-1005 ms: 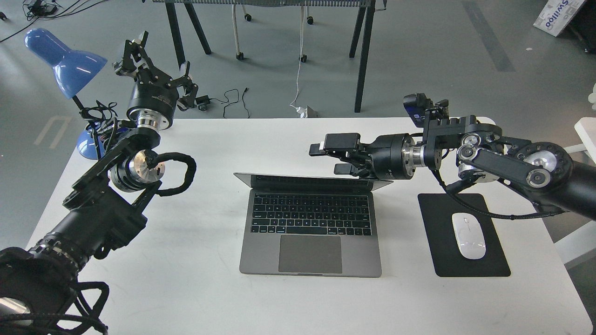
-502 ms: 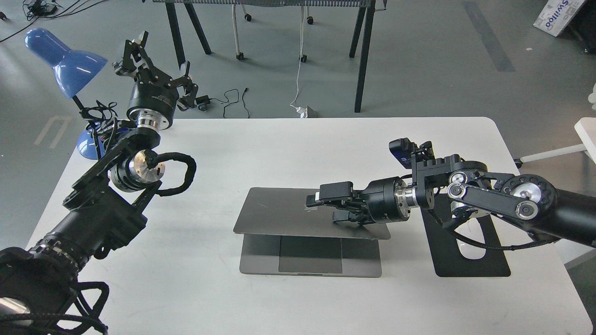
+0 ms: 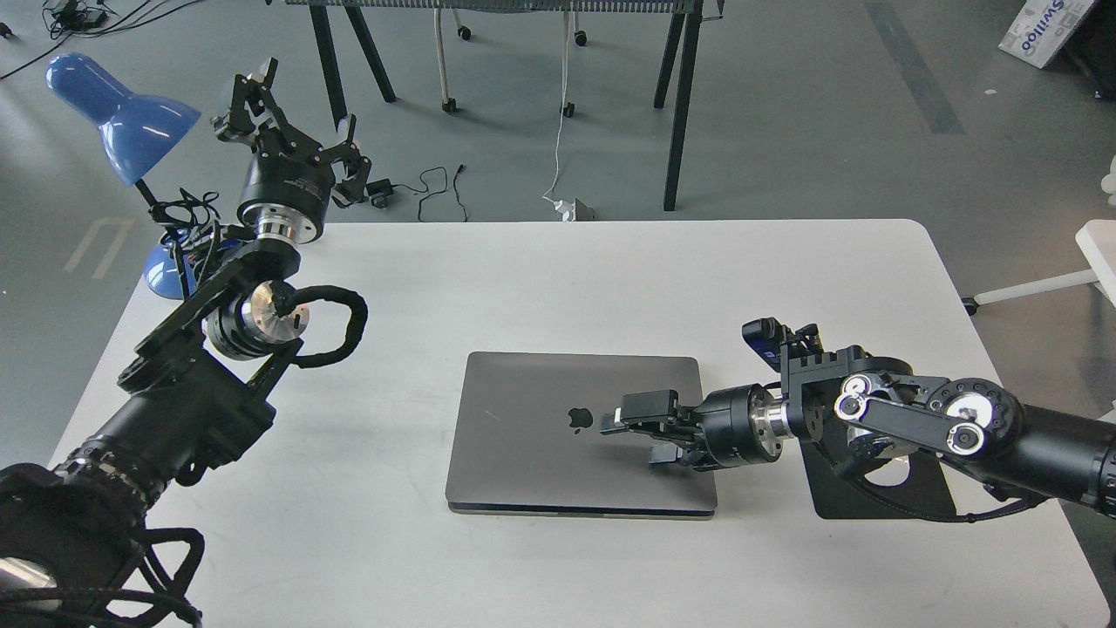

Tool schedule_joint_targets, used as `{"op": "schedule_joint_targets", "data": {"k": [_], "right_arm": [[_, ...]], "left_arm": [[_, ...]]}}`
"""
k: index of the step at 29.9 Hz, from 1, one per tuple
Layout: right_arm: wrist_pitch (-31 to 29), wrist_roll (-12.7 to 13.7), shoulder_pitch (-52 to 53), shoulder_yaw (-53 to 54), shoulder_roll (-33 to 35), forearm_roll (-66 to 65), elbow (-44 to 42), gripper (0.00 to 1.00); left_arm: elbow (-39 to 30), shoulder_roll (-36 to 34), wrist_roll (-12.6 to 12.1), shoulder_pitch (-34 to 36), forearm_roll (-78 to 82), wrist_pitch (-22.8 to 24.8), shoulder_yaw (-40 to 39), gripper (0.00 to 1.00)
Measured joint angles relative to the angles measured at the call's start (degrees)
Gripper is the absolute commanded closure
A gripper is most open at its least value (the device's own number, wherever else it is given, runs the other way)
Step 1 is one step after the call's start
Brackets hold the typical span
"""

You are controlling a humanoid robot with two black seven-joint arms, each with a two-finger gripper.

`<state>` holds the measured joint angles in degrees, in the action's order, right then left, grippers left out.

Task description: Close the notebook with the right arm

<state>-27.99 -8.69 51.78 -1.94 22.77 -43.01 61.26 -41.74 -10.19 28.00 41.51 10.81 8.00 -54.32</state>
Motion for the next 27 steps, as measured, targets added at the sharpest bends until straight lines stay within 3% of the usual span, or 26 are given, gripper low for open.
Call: {"op": "schedule_joint_targets", "data": {"k": [27], "right_arm": [[-0.01, -0.03, -0.91, 0.74, -1.24, -0.37, -2.11, 0.0]], "left_arm": [[0.04, 0.0, 0.0, 0.05, 0.0, 0.0, 0.01, 0.0]]}}
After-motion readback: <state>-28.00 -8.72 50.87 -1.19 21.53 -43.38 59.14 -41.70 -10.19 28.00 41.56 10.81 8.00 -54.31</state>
